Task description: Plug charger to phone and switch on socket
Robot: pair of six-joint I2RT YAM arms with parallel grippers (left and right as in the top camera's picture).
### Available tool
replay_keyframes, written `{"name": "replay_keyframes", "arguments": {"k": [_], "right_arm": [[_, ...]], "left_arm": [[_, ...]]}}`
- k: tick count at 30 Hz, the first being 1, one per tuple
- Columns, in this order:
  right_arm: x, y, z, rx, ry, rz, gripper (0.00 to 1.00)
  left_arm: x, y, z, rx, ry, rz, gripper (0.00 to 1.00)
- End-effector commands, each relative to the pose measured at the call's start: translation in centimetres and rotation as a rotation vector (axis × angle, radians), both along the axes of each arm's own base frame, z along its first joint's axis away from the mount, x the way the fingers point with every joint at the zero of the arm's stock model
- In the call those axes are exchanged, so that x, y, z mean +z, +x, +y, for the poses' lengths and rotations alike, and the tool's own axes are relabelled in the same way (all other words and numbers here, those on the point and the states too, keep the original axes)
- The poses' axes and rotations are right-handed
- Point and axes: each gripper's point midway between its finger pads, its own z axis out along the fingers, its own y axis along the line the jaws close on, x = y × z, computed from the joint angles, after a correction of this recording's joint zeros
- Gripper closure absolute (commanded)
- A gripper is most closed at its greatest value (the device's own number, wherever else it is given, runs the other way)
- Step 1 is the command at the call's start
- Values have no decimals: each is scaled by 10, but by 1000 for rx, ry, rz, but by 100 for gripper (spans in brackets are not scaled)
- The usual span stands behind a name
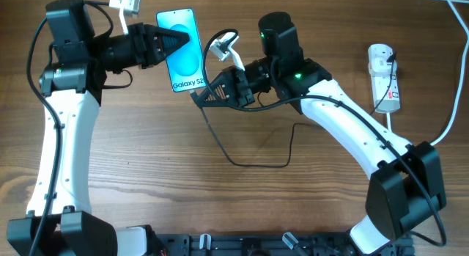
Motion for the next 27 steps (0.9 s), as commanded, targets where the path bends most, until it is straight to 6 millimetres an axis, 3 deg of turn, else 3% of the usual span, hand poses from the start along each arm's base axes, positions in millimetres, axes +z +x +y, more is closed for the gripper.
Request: {"name": "replay_keyframes", "arguments": {"k": [1, 7, 27], "right_arm": [[6, 9, -4, -44, -3, -16, 96], [17, 11, 4, -54, 20, -39, 96], [28, 19, 12, -106, 29, -39, 96]], "left_arm": [[11, -9, -4, -39, -24, -12, 96], [10, -9, -4, -39, -25, -3, 96], [6, -12, -15, -53, -15, 15, 96]]}}
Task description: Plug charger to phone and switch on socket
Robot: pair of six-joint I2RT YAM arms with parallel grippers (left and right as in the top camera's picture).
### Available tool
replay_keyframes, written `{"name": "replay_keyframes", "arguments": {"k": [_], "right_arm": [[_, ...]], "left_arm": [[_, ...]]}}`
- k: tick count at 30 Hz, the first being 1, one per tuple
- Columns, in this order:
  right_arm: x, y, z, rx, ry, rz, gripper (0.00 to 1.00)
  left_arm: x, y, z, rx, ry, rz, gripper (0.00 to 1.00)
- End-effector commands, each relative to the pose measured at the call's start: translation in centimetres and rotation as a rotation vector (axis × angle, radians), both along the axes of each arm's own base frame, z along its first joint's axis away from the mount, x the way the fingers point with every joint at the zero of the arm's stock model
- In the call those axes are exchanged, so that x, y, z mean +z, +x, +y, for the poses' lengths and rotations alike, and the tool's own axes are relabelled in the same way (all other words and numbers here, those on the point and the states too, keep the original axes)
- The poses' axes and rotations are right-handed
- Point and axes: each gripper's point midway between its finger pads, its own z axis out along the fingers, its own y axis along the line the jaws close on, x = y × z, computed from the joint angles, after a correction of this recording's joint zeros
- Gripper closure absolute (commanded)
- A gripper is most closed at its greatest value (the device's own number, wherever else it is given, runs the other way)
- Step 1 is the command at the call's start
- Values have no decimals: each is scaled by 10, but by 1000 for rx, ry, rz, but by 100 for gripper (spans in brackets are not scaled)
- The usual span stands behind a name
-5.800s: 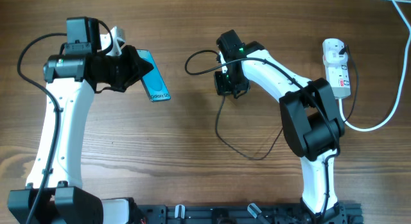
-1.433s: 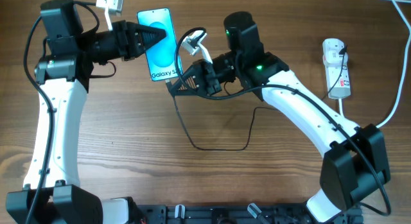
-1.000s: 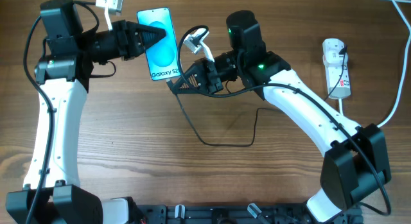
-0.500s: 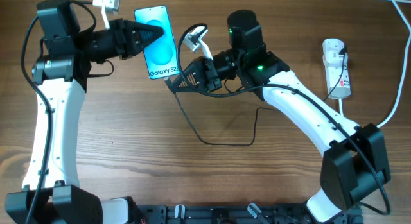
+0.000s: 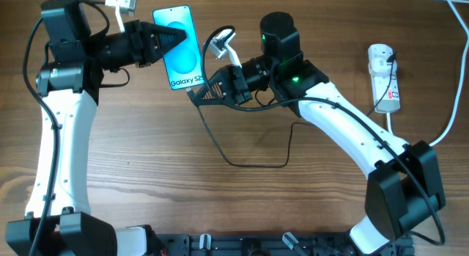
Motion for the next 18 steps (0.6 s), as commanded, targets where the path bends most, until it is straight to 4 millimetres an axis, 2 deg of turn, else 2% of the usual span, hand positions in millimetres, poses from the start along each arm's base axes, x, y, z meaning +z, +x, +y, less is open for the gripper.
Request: {"name": "replay_keyframes", "arguments": {"k": [1, 8, 18], "right_arm": [[17, 20, 6, -113, 16, -77, 96], [15, 18, 4, -100, 9, -58, 96], [15, 15, 4, -87, 11, -56, 95]], "left_arm": [[2, -12, -15, -58, -10, -2, 96], [2, -3, 5, 4, -7, -4, 96], [3, 5, 8, 45, 0, 9, 96]]}}
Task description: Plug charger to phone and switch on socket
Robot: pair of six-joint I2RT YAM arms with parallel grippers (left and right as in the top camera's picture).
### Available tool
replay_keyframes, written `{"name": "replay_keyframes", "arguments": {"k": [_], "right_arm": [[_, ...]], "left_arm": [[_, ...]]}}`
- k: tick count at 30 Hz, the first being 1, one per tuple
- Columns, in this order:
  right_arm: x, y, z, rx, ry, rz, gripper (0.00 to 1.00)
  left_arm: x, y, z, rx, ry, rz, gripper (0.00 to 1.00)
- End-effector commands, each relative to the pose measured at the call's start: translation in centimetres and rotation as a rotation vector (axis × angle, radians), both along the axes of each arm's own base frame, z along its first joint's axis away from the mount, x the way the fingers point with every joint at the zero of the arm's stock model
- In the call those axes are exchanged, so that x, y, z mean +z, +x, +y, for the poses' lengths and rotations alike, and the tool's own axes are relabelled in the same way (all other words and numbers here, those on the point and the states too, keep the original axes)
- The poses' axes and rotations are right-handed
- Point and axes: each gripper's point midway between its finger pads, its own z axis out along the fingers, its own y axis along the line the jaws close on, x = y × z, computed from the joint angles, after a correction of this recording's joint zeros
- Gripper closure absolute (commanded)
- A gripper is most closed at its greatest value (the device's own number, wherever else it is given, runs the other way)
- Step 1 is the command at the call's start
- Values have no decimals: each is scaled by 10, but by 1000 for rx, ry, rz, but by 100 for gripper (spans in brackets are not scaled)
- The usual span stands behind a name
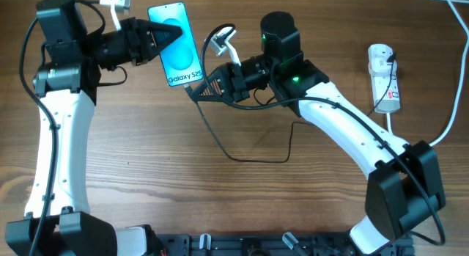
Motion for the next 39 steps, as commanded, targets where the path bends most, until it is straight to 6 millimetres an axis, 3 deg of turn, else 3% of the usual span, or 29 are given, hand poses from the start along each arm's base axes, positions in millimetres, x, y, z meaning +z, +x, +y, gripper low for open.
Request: {"name": "replay_keyframes", "arguments": {"k": [1, 18, 26, 39], "right_arm": [[17, 7, 0, -32, 24, -54, 96], [19, -2, -4, 23, 19, -5, 96], [17, 18, -10, -66, -18, 68, 96], [33, 13, -11, -25, 31, 24, 96]], "left_arm": [[2, -2, -1, 6, -10, 25, 96], [5, 5, 2, 45, -14, 31, 96], [14, 9, 2, 54, -35, 21, 96], [19, 11, 2, 55, -39, 3, 96]]}}
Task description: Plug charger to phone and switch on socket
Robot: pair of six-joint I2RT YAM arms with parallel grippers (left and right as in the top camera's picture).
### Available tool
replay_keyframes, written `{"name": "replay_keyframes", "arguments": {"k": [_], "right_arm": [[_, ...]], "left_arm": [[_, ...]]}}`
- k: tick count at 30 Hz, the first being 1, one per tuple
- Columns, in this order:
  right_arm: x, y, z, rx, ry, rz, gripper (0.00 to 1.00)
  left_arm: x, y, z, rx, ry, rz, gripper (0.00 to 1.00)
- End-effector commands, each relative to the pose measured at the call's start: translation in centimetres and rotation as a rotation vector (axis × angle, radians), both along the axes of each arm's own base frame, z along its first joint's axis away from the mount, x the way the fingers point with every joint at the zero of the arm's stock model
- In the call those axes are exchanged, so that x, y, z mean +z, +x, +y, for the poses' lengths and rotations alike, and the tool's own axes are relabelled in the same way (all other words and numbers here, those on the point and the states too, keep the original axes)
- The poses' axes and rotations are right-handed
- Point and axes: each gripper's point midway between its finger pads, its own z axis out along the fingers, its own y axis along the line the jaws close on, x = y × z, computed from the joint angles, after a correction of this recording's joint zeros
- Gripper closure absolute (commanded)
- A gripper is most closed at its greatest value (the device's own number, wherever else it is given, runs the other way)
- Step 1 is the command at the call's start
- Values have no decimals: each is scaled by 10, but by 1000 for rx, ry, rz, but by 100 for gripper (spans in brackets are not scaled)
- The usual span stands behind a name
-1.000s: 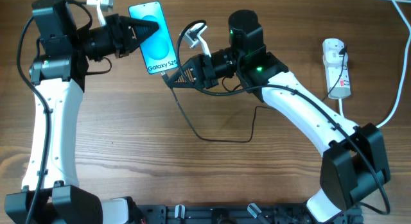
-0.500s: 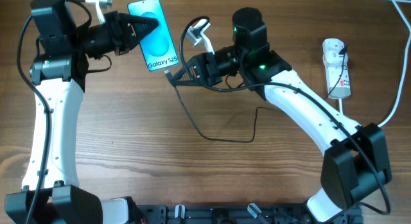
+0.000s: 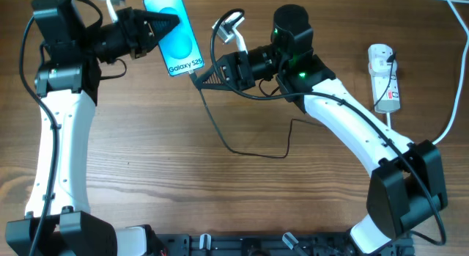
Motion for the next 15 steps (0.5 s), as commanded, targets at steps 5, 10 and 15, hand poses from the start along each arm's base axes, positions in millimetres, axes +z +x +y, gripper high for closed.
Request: {"name": "replay_keyframes", "arguments": {"k": [5, 10, 15], "right_arm": [[11, -5, -3, 38, 12, -9, 96], [10, -7, -2, 43, 5, 5, 96], [8, -7, -2, 43, -2, 17, 96]], "left_arm": [[8, -4, -2, -16, -6, -23, 96], [10, -4, -2, -13, -14, -19, 96], [11, -5, -4, -23, -18, -21, 96]]}}
